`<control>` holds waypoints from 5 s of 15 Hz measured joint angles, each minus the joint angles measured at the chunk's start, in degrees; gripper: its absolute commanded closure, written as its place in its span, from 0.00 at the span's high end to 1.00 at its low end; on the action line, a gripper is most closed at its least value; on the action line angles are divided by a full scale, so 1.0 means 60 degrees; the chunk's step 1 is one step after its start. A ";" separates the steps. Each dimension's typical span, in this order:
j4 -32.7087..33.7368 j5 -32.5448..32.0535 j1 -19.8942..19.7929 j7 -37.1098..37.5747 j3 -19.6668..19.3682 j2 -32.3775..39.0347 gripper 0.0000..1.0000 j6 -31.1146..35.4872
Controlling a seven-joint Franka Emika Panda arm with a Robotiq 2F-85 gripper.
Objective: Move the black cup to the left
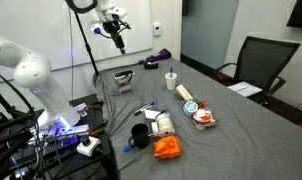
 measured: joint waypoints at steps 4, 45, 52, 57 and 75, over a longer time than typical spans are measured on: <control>0.0002 -0.0973 -0.0316 -0.1870 -0.0847 0.0047 1.00 -0.0658; 0.0035 -0.3255 -0.3250 -0.8121 -0.3784 0.4704 1.00 0.2581; 0.0135 -0.3282 -0.3936 -0.8729 -0.3796 0.5848 1.00 0.3556; 0.0236 -0.3259 -0.4110 -0.9099 -0.3797 0.6172 1.00 0.3821; -0.0386 -0.1966 -0.4151 -1.0412 -0.3790 0.6718 1.00 0.5075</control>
